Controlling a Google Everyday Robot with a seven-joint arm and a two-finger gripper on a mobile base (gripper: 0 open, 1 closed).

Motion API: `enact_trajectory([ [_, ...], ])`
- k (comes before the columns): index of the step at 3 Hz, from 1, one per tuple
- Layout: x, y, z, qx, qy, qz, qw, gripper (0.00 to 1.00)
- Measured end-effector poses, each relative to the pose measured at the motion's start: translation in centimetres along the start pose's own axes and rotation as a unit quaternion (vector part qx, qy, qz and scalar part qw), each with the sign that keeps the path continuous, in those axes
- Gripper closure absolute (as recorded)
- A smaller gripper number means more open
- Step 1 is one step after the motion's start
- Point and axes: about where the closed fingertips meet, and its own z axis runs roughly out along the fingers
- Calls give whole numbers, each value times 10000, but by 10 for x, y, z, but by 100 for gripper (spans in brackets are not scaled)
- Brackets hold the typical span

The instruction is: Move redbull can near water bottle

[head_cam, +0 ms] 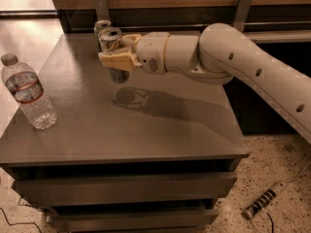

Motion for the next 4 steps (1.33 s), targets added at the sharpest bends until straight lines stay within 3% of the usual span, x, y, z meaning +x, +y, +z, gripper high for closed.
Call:
enact_trajectory([
  [2,-2,51,23,-572,-93,35,9983,100],
  [4,20,92,38,-1232,-313,114,9918,100],
])
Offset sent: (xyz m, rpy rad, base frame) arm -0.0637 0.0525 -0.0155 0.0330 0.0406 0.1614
